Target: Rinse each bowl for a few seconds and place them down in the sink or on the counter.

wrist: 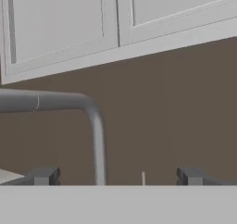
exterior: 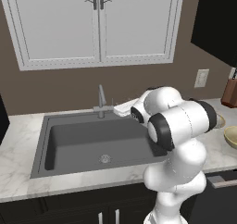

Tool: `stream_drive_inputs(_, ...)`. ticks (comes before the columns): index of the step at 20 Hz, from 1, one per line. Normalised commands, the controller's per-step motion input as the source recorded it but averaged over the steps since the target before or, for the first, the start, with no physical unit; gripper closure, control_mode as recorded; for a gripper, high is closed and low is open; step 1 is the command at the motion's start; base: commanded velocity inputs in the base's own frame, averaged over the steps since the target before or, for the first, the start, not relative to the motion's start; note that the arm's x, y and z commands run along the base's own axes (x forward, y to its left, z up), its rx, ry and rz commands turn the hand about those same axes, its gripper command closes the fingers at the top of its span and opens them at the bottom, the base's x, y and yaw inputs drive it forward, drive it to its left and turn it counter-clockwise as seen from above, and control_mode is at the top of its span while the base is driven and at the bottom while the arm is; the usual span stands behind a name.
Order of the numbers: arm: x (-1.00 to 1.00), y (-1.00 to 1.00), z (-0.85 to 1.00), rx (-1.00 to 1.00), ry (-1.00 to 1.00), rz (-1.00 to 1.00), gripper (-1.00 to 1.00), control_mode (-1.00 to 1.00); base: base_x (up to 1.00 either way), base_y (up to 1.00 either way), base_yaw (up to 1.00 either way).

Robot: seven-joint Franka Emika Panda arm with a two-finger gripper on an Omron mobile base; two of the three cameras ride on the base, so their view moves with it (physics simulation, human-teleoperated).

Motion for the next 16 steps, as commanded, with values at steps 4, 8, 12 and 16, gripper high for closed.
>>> stream_drive_inputs(4, 0.35, 0.07, -0.07, 0.02, 0.0, -0.02, -1.0, -1.0, 0.0, 0.0, 0.0)
stream_drive_inputs(8, 0.35, 0.1, -0.1, 0.01, 0.0, -0.03, -1.0, -1.0, 0.0, 0.0, 0.0)
stream_drive_inputs(12, 0.36, 0.07, -0.13, 0.0, 0.0, -0.04, -1.0, -1.0, 0.0, 0.0, 0.0)
stream_drive_inputs(16, 0.39, 0.02, -0.15, 0.0, 0.02, -0.05, -1.0, -1.0, 0.0, 0.0, 0.0)
